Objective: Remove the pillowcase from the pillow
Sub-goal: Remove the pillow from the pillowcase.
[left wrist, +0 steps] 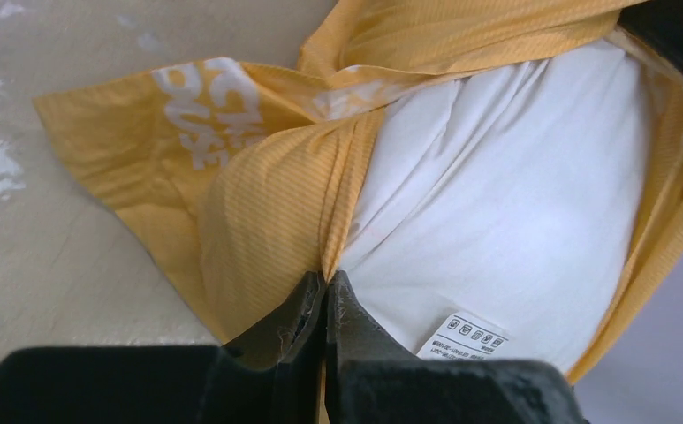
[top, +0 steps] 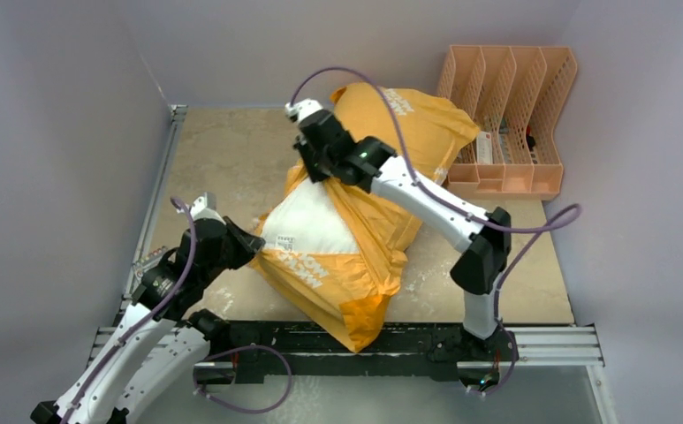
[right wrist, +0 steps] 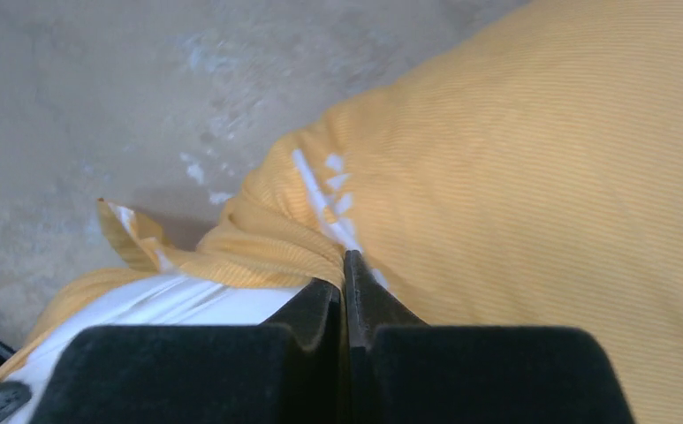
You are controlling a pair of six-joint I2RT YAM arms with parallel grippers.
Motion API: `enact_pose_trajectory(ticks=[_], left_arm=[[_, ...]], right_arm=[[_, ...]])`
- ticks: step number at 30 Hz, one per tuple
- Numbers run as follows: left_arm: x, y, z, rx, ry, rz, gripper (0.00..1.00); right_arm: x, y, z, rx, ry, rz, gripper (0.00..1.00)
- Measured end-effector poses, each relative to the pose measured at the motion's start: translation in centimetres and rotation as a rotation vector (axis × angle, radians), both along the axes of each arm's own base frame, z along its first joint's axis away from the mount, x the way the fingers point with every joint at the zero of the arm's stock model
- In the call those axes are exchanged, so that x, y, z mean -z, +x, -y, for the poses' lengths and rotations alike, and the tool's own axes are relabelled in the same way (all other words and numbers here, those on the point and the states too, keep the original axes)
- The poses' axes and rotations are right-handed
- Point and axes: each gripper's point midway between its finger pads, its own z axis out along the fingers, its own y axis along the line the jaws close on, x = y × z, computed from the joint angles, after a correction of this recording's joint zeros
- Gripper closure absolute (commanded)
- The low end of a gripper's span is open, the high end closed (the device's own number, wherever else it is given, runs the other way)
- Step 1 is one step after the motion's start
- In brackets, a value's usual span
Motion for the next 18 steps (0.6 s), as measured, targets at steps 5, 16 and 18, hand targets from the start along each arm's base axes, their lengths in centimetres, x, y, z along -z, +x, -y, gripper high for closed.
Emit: enact_pose_trajectory(ticks=[5,16,18], left_arm=[[-2.8,1.4,0.2,-0.048,-0.059,0.090,1.00],[1.2,1.2,-0.8,-0.100,0.002,0.004,1.00],[2.1,1.1,-0.9,-0.100,0.012,-0.013,1.00]], right_arm=[[-3.3,3.4,5.2,0.164,0.086,0.014,1.00],[1.5,1.4,5.8,0.102,0.293,-0.164,0.88],[2.5,0.9,5.2,0.068,0.306,-0.190,0.82]])
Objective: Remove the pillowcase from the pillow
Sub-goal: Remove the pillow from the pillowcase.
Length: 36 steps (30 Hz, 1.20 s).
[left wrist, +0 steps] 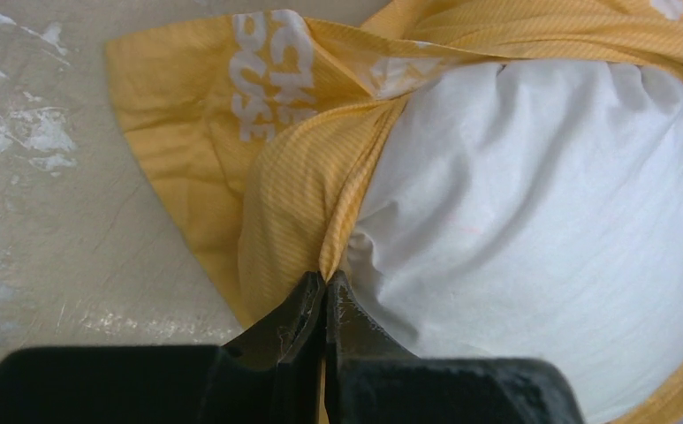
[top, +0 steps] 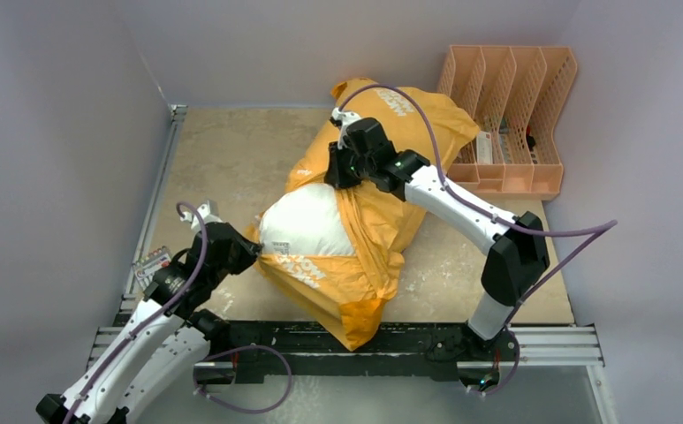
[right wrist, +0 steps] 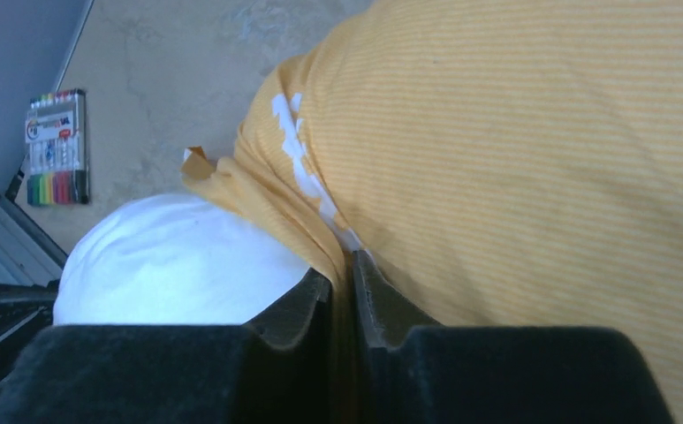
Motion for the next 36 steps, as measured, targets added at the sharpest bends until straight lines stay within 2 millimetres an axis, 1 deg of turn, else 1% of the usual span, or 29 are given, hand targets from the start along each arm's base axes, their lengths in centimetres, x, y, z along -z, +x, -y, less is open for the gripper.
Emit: enact_pose_trajectory(ticks=[1,2,3,4,5,6,8,11,13,15,17,18,20,21,23,24,27,29,31,33,35,36], left_arm=[[0.5,-0.1,0.0,0.000,0.004,-0.010,1.00],[0.9,-0.2,0.0,-0.002,0.003,-0.019,1.00],[1.3,-0.3,0.0,-0.007,0.001,-0.029,1.00],[1.8,-0.3,0.0,-0.009,-0.004,-0.037,1.00],[2.1,-0.3,0.2,-0.011,-0.015,-0.040,1.00],[2.6,-0.2,0.4,-0.016,-0.032,-0.044,1.00],[3.7,-0.2,0.8,-0.021,-0.072,-0.044,1.00],[5.0,-0.2,1.2,-0.034,-0.119,-0.047,1.00],[5.1,-0.2,1.3,-0.037,-0.137,-0.042,1.00],[4.9,-0.2,1.5,-0.041,-0.152,-0.036,1.00],[4.8,-0.1,1.5,-0.040,-0.158,-0.030,1.00],[4.7,-0.1,1.6,-0.040,-0.160,-0.029,1.00],[4.7,-0.1,1.6,-0.040,-0.160,-0.028,1.00],[4.7,-0.1,1.6,-0.040,-0.160,-0.028,1.00],[4.7,-0.1,1.6,-0.039,-0.161,-0.027,1.00],[4.6,-0.1,1.6,-0.039,-0.162,-0.025,1.00],[4.4,-0.1,1.6,-0.039,-0.167,-0.017,1.00],[4.3,-0.1,1.6,-0.038,-0.171,-0.010,1.00],[4.1,-0.1,1.5,-0.038,-0.174,-0.005,1.00],[4.1,-0.1,1.5,-0.038,-0.175,-0.002,1.00],[4.1,-0.2,1.5,-0.038,-0.175,-0.002,1.00],[4.1,-0.3,1.4,-0.039,-0.174,-0.003,1.00]], right_arm=[[0.5,-0.4,-0.2,-0.018,0.000,-0.008,0.81],[0.7,-0.7,-0.5,-0.033,0.000,-0.011,0.77],[0.8,-1.0,-0.6,-0.046,-0.001,-0.011,0.70],[0.7,-1.3,-0.8,-0.060,0.000,-0.007,0.59],[0.4,-1.7,-0.9,-0.077,0.001,-0.005,0.51],[0.1,-2.1,-0.9,-0.091,-0.003,-0.002,0.47],[-0.6,-2.7,-0.8,-0.111,-0.019,0.004,0.44],[-2.3,-3.5,-0.7,-0.150,-0.039,0.020,0.39],[-3.8,-4.1,-1.1,-0.187,-0.047,0.047,0.38],[-5.7,-5.0,-2.1,-0.234,-0.043,0.091,0.37],[-7.1,-6.5,-3.6,-0.295,-0.032,0.139,0.37],[-7.6,-7.7,-4.5,-0.341,-0.022,0.161,0.38],[-8.1,-9.7,-6.0,-0.413,-0.002,0.194,0.38],[-8.0,-10.6,-6.6,-0.451,0.003,0.200,0.38],[-7.3,-12.4,-7.9,-0.535,0.005,0.219,0.39],[-6.9,-12.8,-8.2,-0.561,0.002,0.228,0.39],[-3.9,-14.2,-9.2,-0.661,-0.028,0.257,0.37],[-1.7,-14.5,-9.3,-0.699,-0.070,0.266,0.36],[0.3,-13.9,-9.5,-0.704,-0.121,0.283,0.33],[2.1,-12.6,-9.9,-0.689,-0.172,0.304,0.30],[3.9,-10.9,-10.3,-0.649,-0.239,0.321,0.26],[4.3,-10.5,-10.4,-0.638,-0.252,0.324,0.25]])
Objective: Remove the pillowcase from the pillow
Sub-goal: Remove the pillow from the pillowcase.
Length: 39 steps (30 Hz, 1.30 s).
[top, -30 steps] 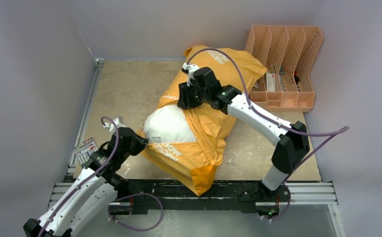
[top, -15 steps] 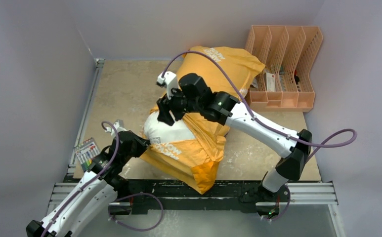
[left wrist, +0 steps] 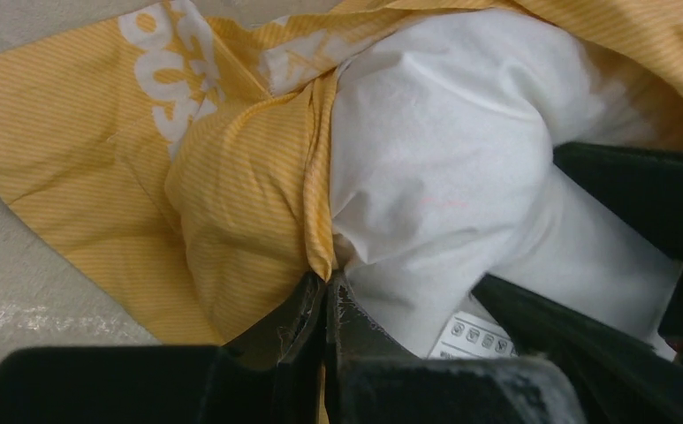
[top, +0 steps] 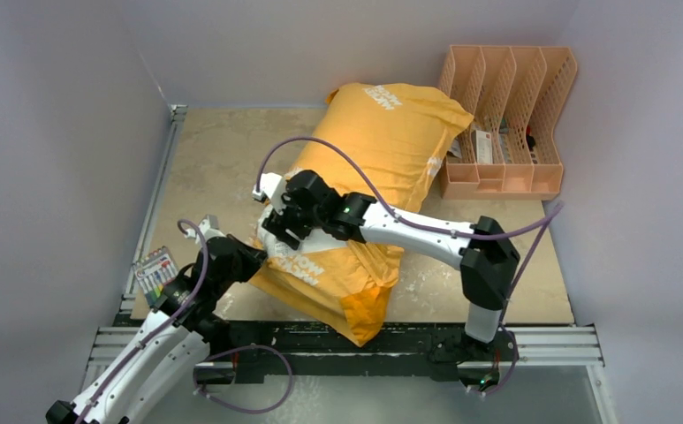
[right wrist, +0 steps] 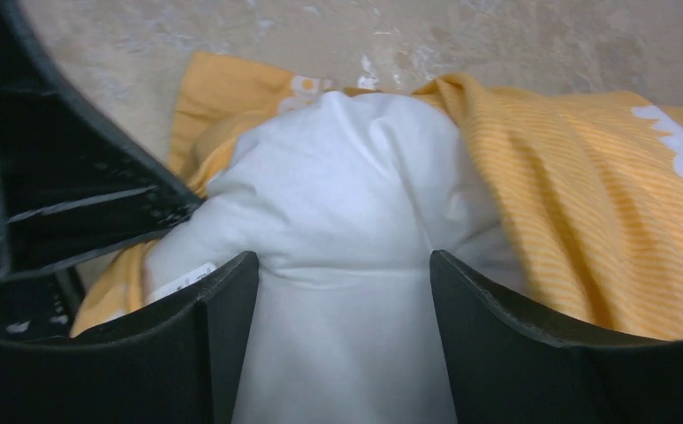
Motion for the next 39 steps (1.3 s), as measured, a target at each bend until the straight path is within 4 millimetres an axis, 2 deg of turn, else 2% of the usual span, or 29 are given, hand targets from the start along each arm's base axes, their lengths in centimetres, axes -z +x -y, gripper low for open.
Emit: enact_pose_trajectory(ticks=[4,5,7,9,10,13,16,22,25,27,30,32,35,37,39], left_arm=[[-0.1,0.0,-0.3,-0.009,0.001,0.007,1.00],[-0.2,0.0,-0.3,-0.012,0.000,0.012,1.00],[-0.3,0.0,-0.4,-0.014,-0.002,0.017,1.00],[-0.4,0.0,-0.4,-0.014,-0.003,0.021,1.00],[-0.4,0.0,-0.4,-0.014,-0.004,0.022,1.00],[-0.5,0.0,-0.3,-0.015,-0.005,0.022,1.00],[-0.5,0.1,-0.3,-0.017,-0.007,0.022,1.00],[-0.9,0.4,-0.3,-0.036,-0.030,0.035,1.00],[-1.4,0.8,-0.2,-0.054,-0.053,0.055,1.00],[-1.9,1.1,0.0,-0.059,-0.071,0.068,1.00],[-2.2,1.3,0.2,-0.064,-0.090,0.077,1.00],[-1.3,1.2,0.0,-0.068,-0.066,0.044,1.00],[1.9,0.4,-1.0,-0.089,0.029,-0.068,1.00],[2.9,0.4,-1.2,-0.088,0.062,-0.099,1.00],[3.2,0.8,-1.0,-0.079,0.078,-0.106,1.00]], right_arm=[[1.5,2.0,-0.5,0.071,-0.054,0.061,0.26],[1.8,2.2,-0.5,0.081,-0.064,0.075,0.34],[2.3,2.5,-0.5,0.103,-0.085,0.101,0.59],[2.6,3.0,-0.2,0.145,-0.109,0.126,0.80],[2.8,3.4,0.1,0.176,-0.121,0.137,0.98],[2.8,4.2,0.8,0.252,-0.135,0.162,1.00],[1.8,4.5,1.2,0.295,-0.118,0.167,1.00],[-3.5,6.7,2.1,0.413,0.015,0.065,1.00],[-6.3,7.8,3.8,0.465,0.120,-0.017,1.00],[-8.1,8.0,4.9,0.489,0.175,-0.054,1.00],[-10.7,7.2,5.8,0.498,0.252,-0.082,1.00],[-12.6,7.1,6.6,0.516,0.310,-0.060,1.00],[-17.4,7.5,9.2,0.544,0.450,-0.007,1.00],[-20.7,7.4,10.9,0.551,0.542,0.034,1.00],[-22.8,6.7,11.5,0.528,0.600,0.055,0.99]])
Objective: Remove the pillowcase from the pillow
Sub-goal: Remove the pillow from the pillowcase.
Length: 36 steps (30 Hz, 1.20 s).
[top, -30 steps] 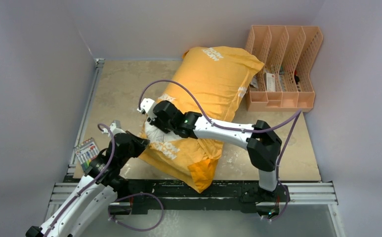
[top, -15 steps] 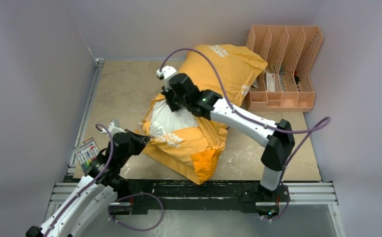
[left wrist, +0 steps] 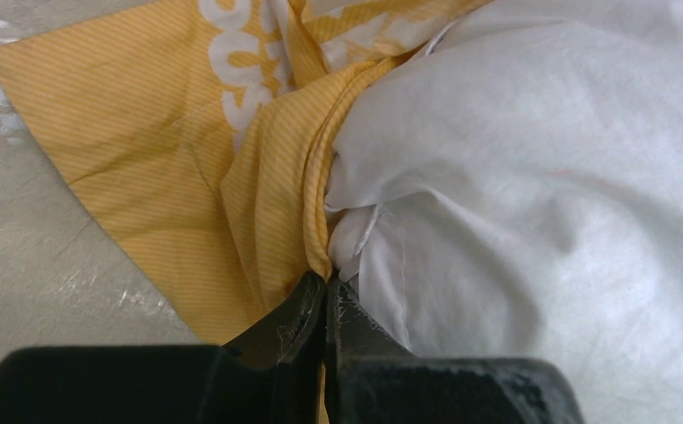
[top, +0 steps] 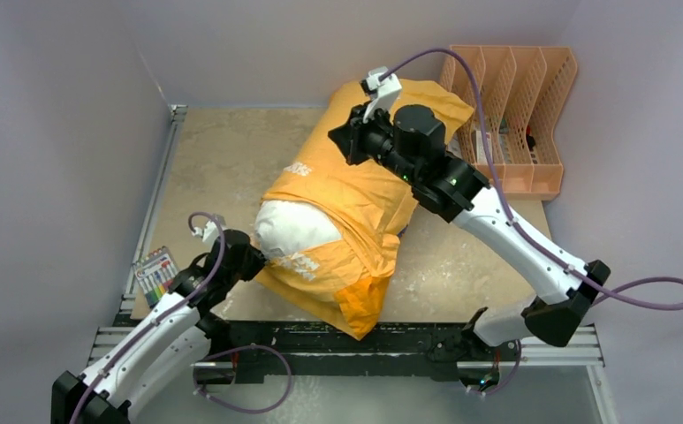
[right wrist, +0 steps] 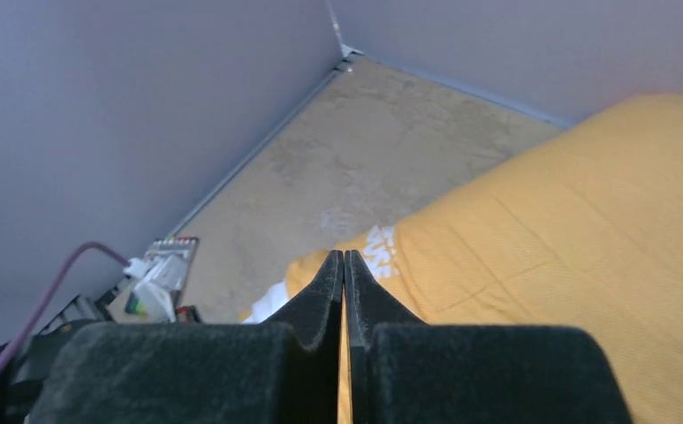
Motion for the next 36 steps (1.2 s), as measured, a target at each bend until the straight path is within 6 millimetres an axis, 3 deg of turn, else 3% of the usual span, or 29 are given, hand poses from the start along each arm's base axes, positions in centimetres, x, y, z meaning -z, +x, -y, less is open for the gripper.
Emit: enact_pose_trajectory(ticks=[2,4,6,8,11,15,17,20,21,22,25,28,32,36], left_arm=[[-0.1,0.4,0.3,0.013,0.010,0.001,1.00],[-0.3,0.7,0.4,0.025,0.018,0.009,1.00],[-0.6,0.7,0.5,0.031,0.013,0.025,1.00],[-1.3,0.7,0.5,0.032,-0.003,0.050,1.00],[-2.2,0.6,0.5,0.032,-0.030,0.092,1.00],[-2.8,0.2,0.2,0.026,-0.048,0.118,1.00],[-3.0,0.0,0.1,0.024,-0.052,0.128,1.00],[-3.0,-0.1,-0.1,0.021,-0.046,0.126,0.52],[-2.9,-0.2,-0.2,0.021,-0.038,0.120,0.40],[-2.8,-0.3,-0.3,0.020,-0.030,0.113,0.36],[-2.8,-0.6,-0.8,0.013,-0.007,0.094,0.32],[-4.3,-0.1,-0.7,0.010,-0.010,0.124,0.29],[-6.5,1.2,0.4,0.035,-0.043,0.190,0.27],[-5.9,2.0,2.7,0.117,-0.078,0.156,0.25]], right_arm=[[-0.4,-0.8,-0.6,-0.047,0.012,0.004,0.88],[1.0,-1.6,-2.1,-0.123,-0.004,-0.025,0.72],[3.8,-2.3,-3.7,-0.192,-0.046,-0.076,0.55],[8.0,-3.5,-5.3,-0.255,-0.113,-0.150,0.44],[13.7,-5.7,-6.9,-0.302,-0.232,-0.255,0.34],[18.4,-5.8,-6.4,-0.191,-0.388,-0.320,0.24],[19.5,-4.9,-5.1,-0.091,-0.441,-0.328,0.30],[20.4,-3.5,-2.3,0.061,-0.481,-0.327,0.59],[20.7,-3.4,-1.5,0.089,-0.482,-0.331,0.65],[21.2,-3.3,-0.4,0.115,-0.473,-0.346,0.69],[22.6,-3.2,3.4,0.186,-0.382,-0.421,0.78],[23.7,-4.3,5.3,0.216,-0.278,-0.481,0.91],[26.1,-6.3,6.0,0.233,-0.134,-0.571,0.90],[27.2,-6.4,5.7,0.253,-0.020,-0.618,0.89]])
